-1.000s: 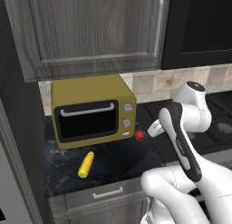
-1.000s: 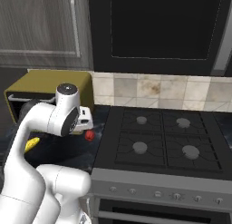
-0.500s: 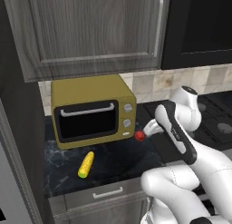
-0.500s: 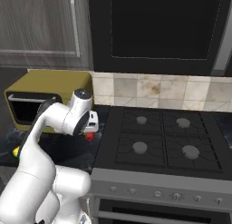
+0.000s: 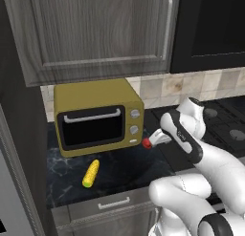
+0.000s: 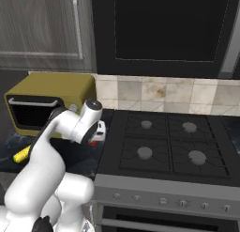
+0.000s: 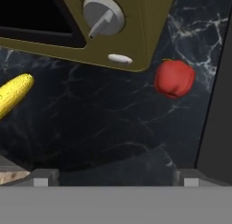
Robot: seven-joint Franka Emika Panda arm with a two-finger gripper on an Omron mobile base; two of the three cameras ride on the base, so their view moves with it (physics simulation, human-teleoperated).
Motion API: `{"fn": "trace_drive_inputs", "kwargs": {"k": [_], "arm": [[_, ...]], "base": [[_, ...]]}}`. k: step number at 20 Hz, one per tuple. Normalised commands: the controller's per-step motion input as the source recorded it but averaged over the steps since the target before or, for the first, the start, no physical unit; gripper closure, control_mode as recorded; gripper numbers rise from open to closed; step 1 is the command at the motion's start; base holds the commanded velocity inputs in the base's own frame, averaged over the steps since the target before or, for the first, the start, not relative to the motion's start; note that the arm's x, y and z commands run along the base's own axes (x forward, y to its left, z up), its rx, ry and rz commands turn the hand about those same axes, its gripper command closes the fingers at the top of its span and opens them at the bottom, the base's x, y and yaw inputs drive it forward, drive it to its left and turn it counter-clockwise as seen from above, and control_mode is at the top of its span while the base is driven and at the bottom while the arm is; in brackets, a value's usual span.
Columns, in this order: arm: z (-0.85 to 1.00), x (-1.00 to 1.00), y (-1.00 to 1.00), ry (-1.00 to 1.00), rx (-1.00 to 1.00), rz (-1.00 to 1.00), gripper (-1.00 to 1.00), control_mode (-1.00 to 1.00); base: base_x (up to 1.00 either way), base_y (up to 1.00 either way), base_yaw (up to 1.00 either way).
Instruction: Place the liquor on the top shelf of the fridge to keep it out of children's reach, and place the corn and bell pepper on lower shelves for easy access.
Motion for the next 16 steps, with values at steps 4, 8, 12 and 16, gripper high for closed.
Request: {"fn": "trace_drive_inputs", "kwargs": {"k": [4,8,12,16], "arm": [[-0.15,0.28,0.0,0.05,0.0,0.0,-1.0,-1.0],[-0.1,0.29,0.0,0.04,0.0,0.0,-1.0,-1.0],[-0.14,0.28,0.0,0.01,0.0,0.0,-1.0,-1.0],[-0.19,0.27,0.0,0.01,0.0,0.0,-1.0,-1.0]], "base": [[0.0,0.0,0.0],[0.0,0.0,0.0],[0.0,0.0,0.0],[0.0,0.0,0.0]]}}
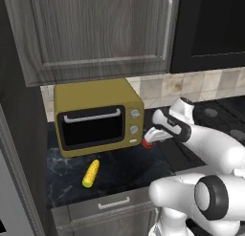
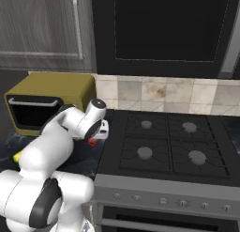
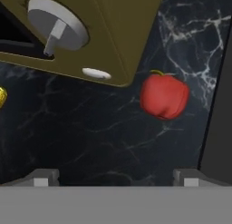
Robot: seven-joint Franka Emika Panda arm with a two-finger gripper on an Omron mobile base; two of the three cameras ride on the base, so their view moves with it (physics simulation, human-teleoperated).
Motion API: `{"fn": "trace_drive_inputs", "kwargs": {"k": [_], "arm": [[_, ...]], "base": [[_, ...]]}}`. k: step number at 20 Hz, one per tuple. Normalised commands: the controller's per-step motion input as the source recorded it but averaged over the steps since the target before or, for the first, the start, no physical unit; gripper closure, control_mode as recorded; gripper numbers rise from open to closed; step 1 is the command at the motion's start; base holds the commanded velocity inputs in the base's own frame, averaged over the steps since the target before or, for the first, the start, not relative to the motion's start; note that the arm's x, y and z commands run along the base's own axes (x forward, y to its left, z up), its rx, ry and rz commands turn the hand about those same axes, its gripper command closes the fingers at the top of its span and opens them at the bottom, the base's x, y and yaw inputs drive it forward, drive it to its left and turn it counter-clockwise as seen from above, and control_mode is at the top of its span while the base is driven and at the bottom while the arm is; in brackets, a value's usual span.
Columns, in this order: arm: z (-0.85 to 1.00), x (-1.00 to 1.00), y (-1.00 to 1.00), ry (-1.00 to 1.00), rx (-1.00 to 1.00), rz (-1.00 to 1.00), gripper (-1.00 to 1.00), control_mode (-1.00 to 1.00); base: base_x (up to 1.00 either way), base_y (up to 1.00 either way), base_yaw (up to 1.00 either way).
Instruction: Place the liquor on the top shelf of the fridge to keep it out of children's reach, and place the corn and bell pepper on lower shelves for easy access.
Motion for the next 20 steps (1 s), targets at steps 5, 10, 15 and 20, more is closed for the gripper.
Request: {"fn": "trace_drive_inputs", "kwargs": {"k": [5,10,15,20], "arm": [[-0.22,0.26,0.0,0.0,0.0,0.0,-1.0,-1.0],[-0.25,0.27,0.0,0.0,0.0,0.0,-1.0,-1.0],[-0.24,0.28,0.0,0.0,0.0,0.0,-1.0,-1.0],[-0.23,0.28,0.0,0.0,0.0,0.0,-1.0,-1.0]], "base": [[0.0,0.0,0.0],[0.0,0.0,0.0],[0.0,0.0,0.0],[0.0,0.0,0.0]]}}
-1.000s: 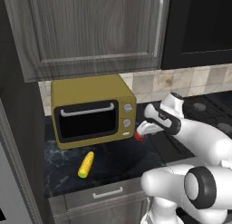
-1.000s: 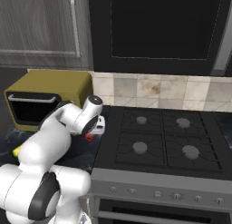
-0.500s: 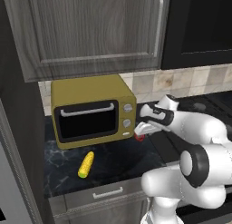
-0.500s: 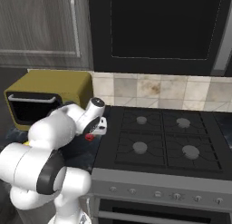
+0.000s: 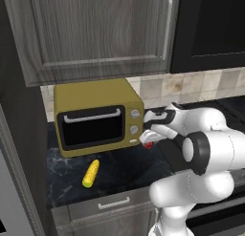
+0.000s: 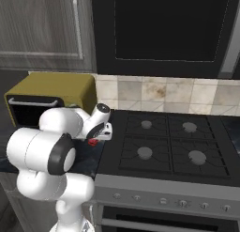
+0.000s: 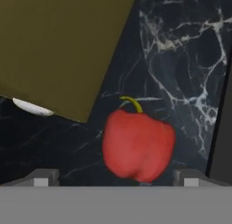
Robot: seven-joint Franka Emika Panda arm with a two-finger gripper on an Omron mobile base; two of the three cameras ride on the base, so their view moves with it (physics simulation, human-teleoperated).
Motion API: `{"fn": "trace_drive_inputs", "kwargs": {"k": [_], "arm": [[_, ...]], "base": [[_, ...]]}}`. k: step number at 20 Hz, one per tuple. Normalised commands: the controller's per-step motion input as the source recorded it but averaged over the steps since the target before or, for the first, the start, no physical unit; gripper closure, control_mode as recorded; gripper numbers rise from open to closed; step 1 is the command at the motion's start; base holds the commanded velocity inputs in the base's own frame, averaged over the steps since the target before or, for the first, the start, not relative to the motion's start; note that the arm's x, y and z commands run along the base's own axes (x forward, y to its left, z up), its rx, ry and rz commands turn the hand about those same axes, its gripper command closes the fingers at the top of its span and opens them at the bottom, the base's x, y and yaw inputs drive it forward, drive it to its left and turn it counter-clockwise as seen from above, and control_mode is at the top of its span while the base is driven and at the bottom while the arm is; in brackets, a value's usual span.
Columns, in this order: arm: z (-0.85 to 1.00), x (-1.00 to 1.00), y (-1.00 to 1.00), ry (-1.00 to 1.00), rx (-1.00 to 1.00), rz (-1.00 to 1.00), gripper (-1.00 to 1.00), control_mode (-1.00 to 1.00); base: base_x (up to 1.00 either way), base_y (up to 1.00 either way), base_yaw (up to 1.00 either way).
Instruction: Place the liquor on the top shelf of the fridge to keep it out of children's reach, and place the corn and bell pepper on lower shelves for easy access.
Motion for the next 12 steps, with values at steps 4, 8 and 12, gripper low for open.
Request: {"fn": "trace_drive_inputs", "kwargs": {"k": [4,8,12], "arm": [[-0.23,0.28,0.0,0.0,0.0,0.0,-1.0,-1.0],[-0.22,0.29,0.0,0.0,0.0,0.0,-1.0,-1.0],[-0.21,0.16,0.0,0.0,0.0,0.01,-1.0,-1.0]], "base": [[0.0,0.0,0.0],[0.0,0.0,0.0],[0.0,0.0,0.0]]}}
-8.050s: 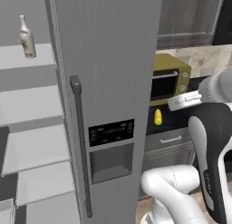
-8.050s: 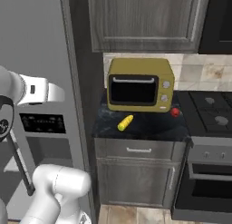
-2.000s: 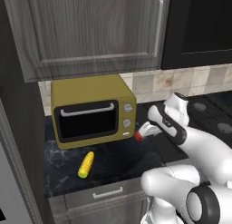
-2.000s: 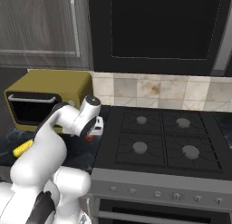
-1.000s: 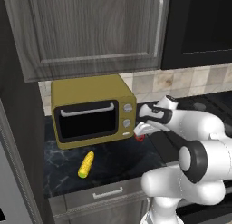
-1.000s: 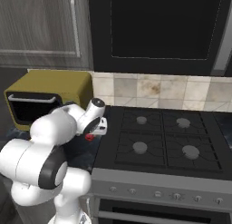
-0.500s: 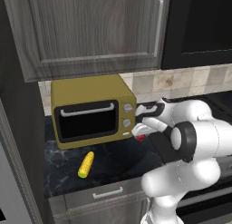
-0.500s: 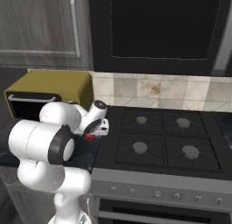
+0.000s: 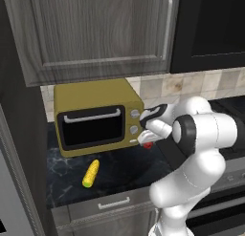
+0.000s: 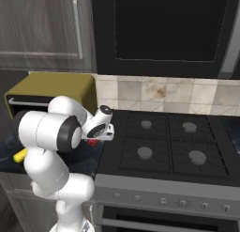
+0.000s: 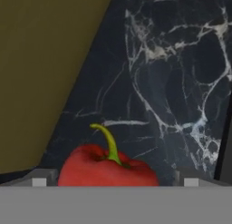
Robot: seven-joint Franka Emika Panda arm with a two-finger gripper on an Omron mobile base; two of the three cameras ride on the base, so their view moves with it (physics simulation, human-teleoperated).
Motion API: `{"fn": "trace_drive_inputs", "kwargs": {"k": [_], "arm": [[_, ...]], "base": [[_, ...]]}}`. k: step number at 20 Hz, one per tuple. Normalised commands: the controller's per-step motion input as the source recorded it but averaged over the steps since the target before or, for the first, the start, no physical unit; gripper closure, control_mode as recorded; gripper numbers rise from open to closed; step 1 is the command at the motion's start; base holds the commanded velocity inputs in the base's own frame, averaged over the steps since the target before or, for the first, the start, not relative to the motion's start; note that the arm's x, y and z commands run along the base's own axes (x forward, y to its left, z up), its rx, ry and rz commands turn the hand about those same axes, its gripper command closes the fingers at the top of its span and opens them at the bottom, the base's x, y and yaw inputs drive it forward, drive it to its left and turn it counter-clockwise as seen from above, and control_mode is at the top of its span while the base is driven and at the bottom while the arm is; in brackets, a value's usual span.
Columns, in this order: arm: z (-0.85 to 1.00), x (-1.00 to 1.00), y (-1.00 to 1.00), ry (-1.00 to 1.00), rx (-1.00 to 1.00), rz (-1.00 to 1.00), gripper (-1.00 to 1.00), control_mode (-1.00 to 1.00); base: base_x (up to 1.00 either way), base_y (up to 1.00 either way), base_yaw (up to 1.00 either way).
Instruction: Place the liquor on the top shelf of the fridge to keep it out of children's reach, and place the corn and bell pepper on lower shelves for easy access.
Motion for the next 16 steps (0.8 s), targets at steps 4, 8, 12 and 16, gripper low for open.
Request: {"fn": "trace_drive_inputs", "kwargs": {"k": [4,8,12,16], "arm": [[-0.21,0.0,0.04,0.01,0.0,0.02,-1.0,-1.0],[-0.23,0.0,0.2,0.03,-0.02,0.02,1.0,-1.0],[-0.23,0.0,0.29,0.03,-0.04,0.01,1.0,-1.0],[-0.16,-0.23,0.19,0.0,-0.02,0.05,1.0,-1.0]], "base": [[0.0,0.0,0.0],[0.0,0.0,0.0],[0.0,0.0,0.0],[0.0,0.0,0.0]]}}
